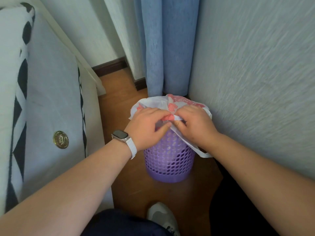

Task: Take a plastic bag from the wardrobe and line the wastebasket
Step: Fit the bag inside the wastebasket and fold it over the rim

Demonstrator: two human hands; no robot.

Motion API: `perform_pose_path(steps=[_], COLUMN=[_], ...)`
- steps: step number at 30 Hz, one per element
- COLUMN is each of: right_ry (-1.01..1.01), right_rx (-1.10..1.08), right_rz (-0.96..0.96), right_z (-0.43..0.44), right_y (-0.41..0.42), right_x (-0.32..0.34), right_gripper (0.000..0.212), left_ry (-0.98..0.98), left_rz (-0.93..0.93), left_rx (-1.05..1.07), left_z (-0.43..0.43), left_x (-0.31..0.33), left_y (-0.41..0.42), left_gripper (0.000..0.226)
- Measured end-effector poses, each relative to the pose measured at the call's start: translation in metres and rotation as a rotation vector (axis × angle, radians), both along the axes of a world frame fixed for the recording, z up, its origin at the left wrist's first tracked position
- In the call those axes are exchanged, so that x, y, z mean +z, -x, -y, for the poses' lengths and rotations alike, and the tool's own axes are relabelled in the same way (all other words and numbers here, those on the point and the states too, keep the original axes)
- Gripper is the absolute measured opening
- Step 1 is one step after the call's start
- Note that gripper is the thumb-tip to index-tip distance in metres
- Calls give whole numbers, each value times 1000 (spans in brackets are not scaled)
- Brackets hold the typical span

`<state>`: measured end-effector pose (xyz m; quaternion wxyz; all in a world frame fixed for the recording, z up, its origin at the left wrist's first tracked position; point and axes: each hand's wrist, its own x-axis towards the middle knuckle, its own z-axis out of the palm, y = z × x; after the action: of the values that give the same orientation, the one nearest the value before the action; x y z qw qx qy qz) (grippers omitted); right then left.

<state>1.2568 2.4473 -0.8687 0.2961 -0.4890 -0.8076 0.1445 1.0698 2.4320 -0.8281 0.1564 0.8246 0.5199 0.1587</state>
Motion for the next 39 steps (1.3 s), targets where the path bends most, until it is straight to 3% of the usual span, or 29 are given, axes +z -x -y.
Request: perform_pose_path(steps=[5, 9, 14, 18, 20, 23, 31, 39], right_ry=[-20, -99, 7, -24, 3, 32, 121, -12], right_rx=[17, -2, 47, 13, -12, -6, 50, -21], right_rz=[-6, 33, -90, -89, -42, -35, 16, 29], right_z=[1, -5, -13, -9, -8, -8, -7, -9], right_y=[3, -9, -20, -14, -10, -2, 4, -9], right_x=[4, 8, 8, 5, 3, 1, -2, -2], right_gripper=[19, 33, 25, 19, 24, 30, 36, 27], left_ry=[-60, -42, 7, 34, 24, -38, -38, 68], left_rz=[-37, 32, 69, 95, 124, 77, -7, 62], left_rx=[-4, 82, 157, 181, 170, 92, 74, 176], left_z=[-1, 0, 0, 1, 2, 4, 4, -1], left_x=[-6, -5, -3, -1, 0, 0, 0, 4], left_y=[6, 8, 5, 5, 6, 2, 1, 3], left_gripper=[18, 17, 11, 9, 8, 25, 23, 14])
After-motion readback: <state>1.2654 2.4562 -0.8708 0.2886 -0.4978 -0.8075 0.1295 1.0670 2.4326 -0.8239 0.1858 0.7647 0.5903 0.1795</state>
